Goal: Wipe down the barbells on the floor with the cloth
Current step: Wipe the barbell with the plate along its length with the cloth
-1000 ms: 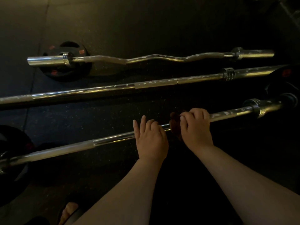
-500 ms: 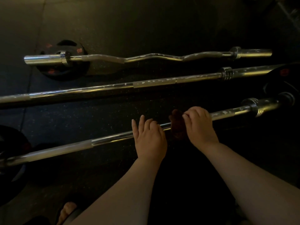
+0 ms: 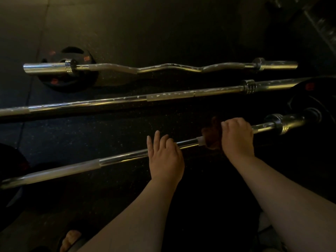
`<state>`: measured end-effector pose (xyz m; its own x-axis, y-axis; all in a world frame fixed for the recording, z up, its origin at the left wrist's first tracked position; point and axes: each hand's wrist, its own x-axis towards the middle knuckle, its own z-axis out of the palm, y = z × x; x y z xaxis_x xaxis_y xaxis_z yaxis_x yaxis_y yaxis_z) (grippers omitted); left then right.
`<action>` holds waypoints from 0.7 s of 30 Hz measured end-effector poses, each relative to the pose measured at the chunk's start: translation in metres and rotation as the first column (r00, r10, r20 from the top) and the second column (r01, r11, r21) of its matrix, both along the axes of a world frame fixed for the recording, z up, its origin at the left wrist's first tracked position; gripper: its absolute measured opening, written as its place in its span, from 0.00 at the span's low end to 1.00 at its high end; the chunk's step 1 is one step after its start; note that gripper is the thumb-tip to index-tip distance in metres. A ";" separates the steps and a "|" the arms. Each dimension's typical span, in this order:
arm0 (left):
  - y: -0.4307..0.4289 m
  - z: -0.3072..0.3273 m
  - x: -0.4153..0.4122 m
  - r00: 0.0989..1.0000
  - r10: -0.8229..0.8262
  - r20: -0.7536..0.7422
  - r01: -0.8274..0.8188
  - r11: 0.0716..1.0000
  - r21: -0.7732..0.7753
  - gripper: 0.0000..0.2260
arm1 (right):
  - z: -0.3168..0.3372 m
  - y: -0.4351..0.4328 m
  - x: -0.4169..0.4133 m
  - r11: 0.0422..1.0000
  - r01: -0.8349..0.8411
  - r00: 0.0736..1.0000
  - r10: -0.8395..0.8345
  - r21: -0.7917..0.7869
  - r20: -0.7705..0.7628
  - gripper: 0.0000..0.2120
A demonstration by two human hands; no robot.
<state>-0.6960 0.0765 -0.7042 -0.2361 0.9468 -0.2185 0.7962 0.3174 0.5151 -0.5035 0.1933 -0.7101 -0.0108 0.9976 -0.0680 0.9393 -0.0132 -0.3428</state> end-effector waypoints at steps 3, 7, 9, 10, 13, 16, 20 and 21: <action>0.002 -0.003 0.001 1.000 -0.011 -0.012 0.012 1.000 0.007 0.22 | 0.001 -0.005 -0.017 0.992 0.126 0.991 -0.124 0.029 -0.046 0.14; 0.004 -0.002 0.005 0.999 0.017 -0.036 -0.017 1.000 0.003 0.19 | 0.004 -0.030 -0.036 0.971 -0.237 0.971 0.237 -0.018 -0.024 0.15; 0.003 -0.002 0.005 0.997 0.027 -0.069 -0.027 1.000 -0.005 0.19 | 0.003 -0.030 -0.030 0.965 -0.264 0.964 0.264 -0.011 0.026 0.20; 0.003 -0.002 0.005 0.996 0.032 -0.085 -0.032 0.999 -0.001 0.20 | 0.001 -0.032 -0.027 0.974 -0.227 0.970 0.226 0.004 0.089 0.22; 0.004 -0.001 0.008 0.995 0.034 -0.092 -0.034 0.999 0.004 0.23 | 0.001 -0.040 -0.032 0.999 -0.026 0.997 0.024 0.022 0.069 0.27; 0.005 -0.002 0.007 0.996 0.011 -0.084 -0.011 1.000 0.000 0.23 | -0.006 -0.046 -0.034 0.974 -0.226 0.974 0.226 -0.006 0.022 0.22; 0.005 -0.002 0.004 0.999 0.008 -0.043 -0.008 1.000 -0.009 0.21 | -0.006 -0.028 -0.002 0.971 -0.239 0.971 0.239 0.010 0.022 0.17; 0.005 -0.002 0.004 0.999 0.006 -0.038 -0.007 1.000 -0.009 0.22 | -0.005 -0.022 0.006 0.992 -0.125 0.992 0.125 0.014 -0.013 0.16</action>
<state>-0.6916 0.0813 -0.7062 -0.2505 0.9434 -0.2173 0.8133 0.3268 0.4814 -0.4980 0.1712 -0.7149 -0.1366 0.9891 -0.0542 0.9285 0.1088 -0.3550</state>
